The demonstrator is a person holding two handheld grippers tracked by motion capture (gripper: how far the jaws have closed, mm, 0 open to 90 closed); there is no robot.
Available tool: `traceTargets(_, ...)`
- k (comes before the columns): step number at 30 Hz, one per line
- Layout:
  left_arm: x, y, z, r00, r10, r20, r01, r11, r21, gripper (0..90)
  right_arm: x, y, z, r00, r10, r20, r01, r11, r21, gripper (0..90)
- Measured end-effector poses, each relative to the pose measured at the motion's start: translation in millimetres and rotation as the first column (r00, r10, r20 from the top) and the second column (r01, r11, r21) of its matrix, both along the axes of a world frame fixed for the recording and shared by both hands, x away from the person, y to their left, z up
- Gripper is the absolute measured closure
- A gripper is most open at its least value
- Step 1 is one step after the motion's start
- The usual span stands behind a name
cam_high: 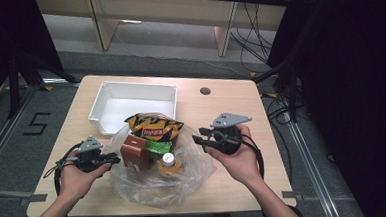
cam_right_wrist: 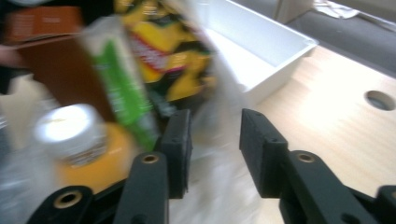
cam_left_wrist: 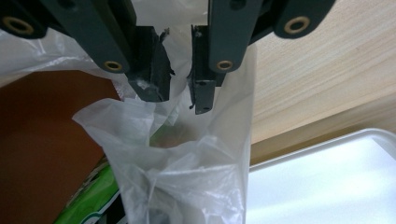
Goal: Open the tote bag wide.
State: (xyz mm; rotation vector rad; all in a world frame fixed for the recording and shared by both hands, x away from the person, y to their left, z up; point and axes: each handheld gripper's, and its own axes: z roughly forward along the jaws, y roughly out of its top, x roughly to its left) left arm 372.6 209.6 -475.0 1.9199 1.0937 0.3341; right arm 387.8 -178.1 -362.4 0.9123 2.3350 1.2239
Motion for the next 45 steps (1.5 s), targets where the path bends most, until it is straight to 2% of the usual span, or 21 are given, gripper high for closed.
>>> traceTargets(3, 0.8, 0.8, 0.0, 1.0, -0.004, -0.001, 0.004, 1.0, 0.001, 76.3, 23.2, 4.8, -11.4, 1.0, -0.001, -0.006, 0.001, 0.999, -0.041, 59.0)
traceTargets(5, 1.5, 3.1, 0.7, 0.9998, -0.018, -0.005, 0.018, 0.9996, 0.023, 76.5, 34.5, 9.0, -19.3, 0.9988, 0.004, -0.049, -0.008, 0.997, -0.07, 59.1)
traceTargets(6, 1.5, 1.3, 0.4, 1.0, 0.003, -0.003, -0.003, 1.0, 0.002, 76.6, 39.7, 11.9, -24.8, 0.9987, 0.012, -0.049, -0.015, 0.997, -0.074, 60.3)
traceTargets(7, 1.8, 1.5, -0.1, 1.0, 0.005, -0.002, -0.005, 1.0, -0.006, 76.6, 42.9, 15.3, -29.3, 0.997, -0.001, -0.077, -0.004, 0.998, -0.056, 61.8)
traceTargets(8, 2.0, 3.9, 1.1, 0.9999, -0.01, -0.005, 0.01, 0.9999, 0.013, 76.6, 48.5, 15.4, -31.9, 0.997, 0.021, -0.075, -0.026, 0.997, -0.071, 63.7)
traceTargets(9, 2.0, 4.2, 1.3, 1.0, -0.008, -0.002, 0.008, 0.9999, 0.007, 76.3, 50.2, 18.3, -35.0, 0.9952, 0.015, -0.097, -0.022, 0.997, -0.074, 67.2)
traceTargets(12, 0.0, 4.6, 5.8, 0.9998, 0.016, 0.016, -0.016, 0.9997, -0.019, 74.0, 52.8, 21.0, -38.8, 0.9948, 0.016, -0.1, -0.023, 0.997, -0.071, 77.6)
traceTargets(14, -2.1, 6.4, 11.0, 0.999, 0.027, 0.036, -0.026, 0.9994, -0.024, 69.0, 52.6, 21.6, -39.3, 0.9937, 0.009, -0.112, -0.017, 0.997, -0.074, 82.7)
traceTargets(15, -3.6, 7.1, 13.7, 0.9982, 0.032, 0.05, -0.031, 0.9991, -0.029, 66.6, 53.8, 22.1, -40.8, 0.9959, 0.009, -0.09, -0.015, 0.997, -0.072, 84.6)
traceTargets(16, -5.3, 8.4, 16.8, 0.9974, 0.027, 0.066, -0.025, 0.9993, -0.027, 63.7, 53.8, 21.3, -39.4, 0.9938, 0.013, -0.111, -0.021, 0.997, -0.075, 85.8)
traceTargets(21, -15.6, 13.9, 31.7, 0.9932, 0.017, 0.115, -0.012, 0.9992, -0.039, 50.9, 53.7, 21.0, -38.6, 0.9936, 0.007, -0.113, -0.016, 0.997, -0.076, 87.3)
traceTargets(22, -17.4, 14.8, 34.9, 0.9913, 0.017, 0.131, -0.014, 0.9995, -0.03, 50.0, 53.7, 20.9, -38.7, 0.9937, 0.003, -0.112, -0.012, 0.997, -0.076, 87.4)
traceTargets(24, -20.3, 16.8, 41.4, 0.9884, 0.011, 0.151, -0.005, 0.9991, -0.042, 48.5, 55.0, 20.5, -39.9, 0.9956, 0.012, -0.093, -0.019, 0.997, -0.072, 88.0)
traceTargets(27, -23.8, 18.7, 49.9, 0.9845, 0.012, 0.175, -0.003, 0.9985, -0.055, 47.9, 55.7, 20.0, -41.1, 0.9957, 0.007, -0.092, -0.014, 0.997, -0.072, 88.3)
traceTargets(32, -21.5, 22.4, 61.4, 0.9779, 0.022, 0.208, -0.007, 0.9975, -0.07, 48.5, 55.4, 20.1, -43.0, 0.9961, -0.005, -0.088, -0.001, 0.998, -0.059, 88.8)
traceTargets(35, -9.4, 23.6, 62.8, 0.9786, 0.029, 0.204, -0.015, 0.9973, -0.073, 48.8, 54.3, 20.5, -44.0, 0.9951, -0.008, -0.099, 0.003, 0.998, -0.06, 88.9)
traceTargets(36, -3.9, 23.6, 61.1, 0.9806, 0.034, 0.193, -0.018, 0.9963, -0.084, 49.4, 55.5, 20.2, -44.9, 0.9967, -0.001, -0.081, -0.004, 0.998, -0.063, 89.0)
traceTargets(37, 2.1, 23.7, 58.9, 0.9825, 0.033, 0.183, -0.017, 0.9959, -0.088, 50.6, 55.6, 19.7, -44.5, 0.996, 0.006, -0.089, -0.012, 0.997, -0.074, 89.1)
traceTargets(38, 7.7, 23.2, 56.1, 0.9843, 0.03, 0.174, -0.016, 0.9965, -0.082, 52.1, 54.7, 21.8, -46.2, 0.9957, -0.011, -0.092, 0.006, 0.999, -0.049, 89.1)
traceTargets(40, 19.0, 21.0, 48.1, 0.9901, 0.007, 0.14, 0.003, 0.9978, -0.066, 56.0, 55.7, 21.7, -47.3, 0.996, -0.008, -0.09, 0.002, 0.998, -0.069, 89.3)
traceTargets(45, 36.2, 14.2, 29.6, 0.9969, -0.034, 0.07, 0.037, 0.9985, -0.041, 75.0, 59.9, 23.5, -52.0, 0.9927, -0.022, -0.118, 0.01, 0.995, -0.098, 89.7)
